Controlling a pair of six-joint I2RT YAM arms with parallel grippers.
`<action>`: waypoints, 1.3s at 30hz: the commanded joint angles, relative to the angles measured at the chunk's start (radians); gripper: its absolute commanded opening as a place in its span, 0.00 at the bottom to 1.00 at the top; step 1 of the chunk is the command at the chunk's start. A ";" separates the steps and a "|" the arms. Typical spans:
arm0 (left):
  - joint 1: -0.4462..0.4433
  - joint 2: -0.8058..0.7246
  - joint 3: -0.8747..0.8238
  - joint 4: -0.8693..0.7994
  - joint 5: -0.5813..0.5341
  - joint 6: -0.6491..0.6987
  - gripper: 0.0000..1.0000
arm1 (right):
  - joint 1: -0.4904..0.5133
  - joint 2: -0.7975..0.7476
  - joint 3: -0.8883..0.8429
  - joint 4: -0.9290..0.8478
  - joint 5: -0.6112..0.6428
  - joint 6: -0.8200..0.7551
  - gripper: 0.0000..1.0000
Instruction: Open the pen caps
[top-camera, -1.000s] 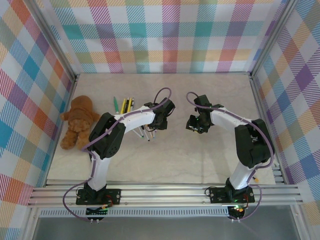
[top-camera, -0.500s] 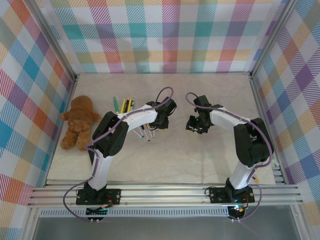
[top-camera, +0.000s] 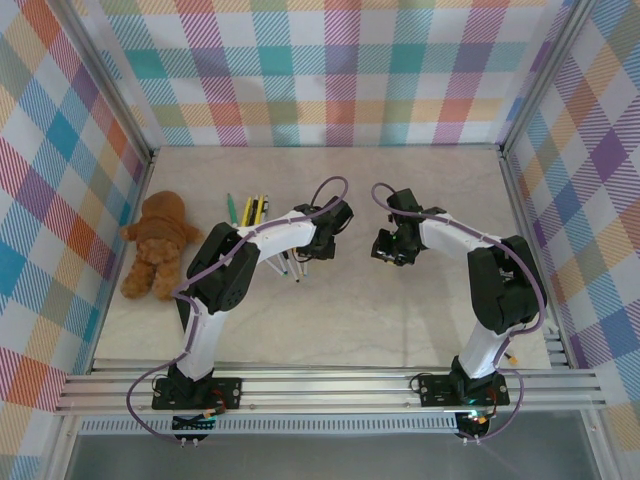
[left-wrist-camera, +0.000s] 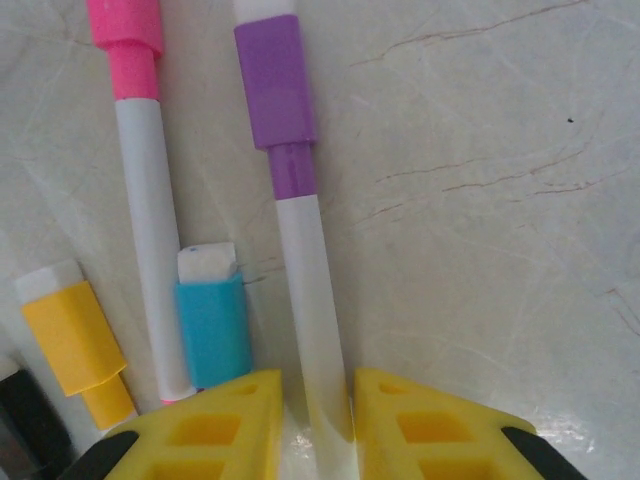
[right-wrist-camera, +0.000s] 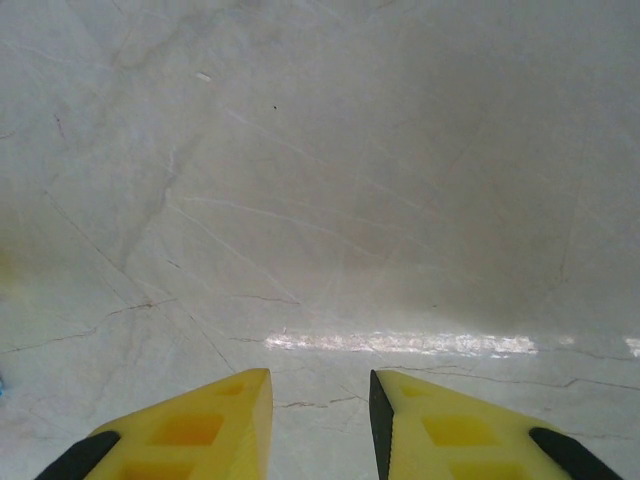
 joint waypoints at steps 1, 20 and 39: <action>-0.004 -0.044 0.013 -0.005 -0.031 0.021 0.25 | 0.006 0.019 0.041 -0.010 -0.014 -0.016 0.33; 0.010 0.046 0.080 -0.037 -0.030 0.011 0.26 | 0.004 0.018 0.055 -0.023 -0.012 -0.023 0.33; 0.011 -0.059 -0.016 0.014 -0.084 0.008 0.26 | 0.004 0.029 0.044 -0.013 -0.021 -0.022 0.33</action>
